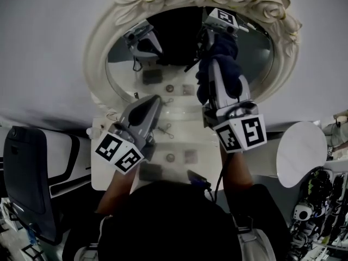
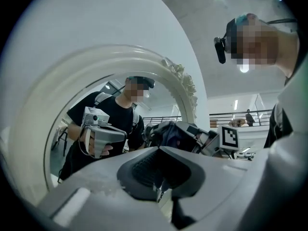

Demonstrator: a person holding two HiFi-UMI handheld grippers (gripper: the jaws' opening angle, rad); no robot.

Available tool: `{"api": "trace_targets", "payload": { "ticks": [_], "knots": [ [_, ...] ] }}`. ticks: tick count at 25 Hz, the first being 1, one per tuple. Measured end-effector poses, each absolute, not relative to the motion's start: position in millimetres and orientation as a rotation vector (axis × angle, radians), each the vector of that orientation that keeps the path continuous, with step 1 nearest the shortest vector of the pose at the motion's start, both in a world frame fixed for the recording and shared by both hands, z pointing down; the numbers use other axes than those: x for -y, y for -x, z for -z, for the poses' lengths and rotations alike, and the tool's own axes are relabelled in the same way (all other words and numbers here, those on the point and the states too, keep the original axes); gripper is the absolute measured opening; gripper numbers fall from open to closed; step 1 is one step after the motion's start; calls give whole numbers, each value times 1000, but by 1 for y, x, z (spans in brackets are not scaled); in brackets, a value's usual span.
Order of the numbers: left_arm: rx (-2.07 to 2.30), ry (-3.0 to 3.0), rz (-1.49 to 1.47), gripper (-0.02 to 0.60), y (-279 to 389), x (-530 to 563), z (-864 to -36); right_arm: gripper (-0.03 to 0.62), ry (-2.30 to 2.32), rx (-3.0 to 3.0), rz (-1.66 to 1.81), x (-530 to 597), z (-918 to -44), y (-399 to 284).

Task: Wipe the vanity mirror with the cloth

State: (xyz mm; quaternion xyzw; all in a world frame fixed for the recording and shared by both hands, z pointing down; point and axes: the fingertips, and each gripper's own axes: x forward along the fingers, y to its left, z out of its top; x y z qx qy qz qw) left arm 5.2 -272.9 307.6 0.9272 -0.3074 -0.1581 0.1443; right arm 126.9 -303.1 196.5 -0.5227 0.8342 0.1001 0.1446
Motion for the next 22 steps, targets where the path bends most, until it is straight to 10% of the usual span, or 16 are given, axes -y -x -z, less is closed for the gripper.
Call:
{"api": "trace_targets", "payload": {
  "ticks": [22],
  "knots": [
    [968,-2625,503,2,101,274,-314,28,1419,-2491,-354,318,-198,11]
  ]
}}
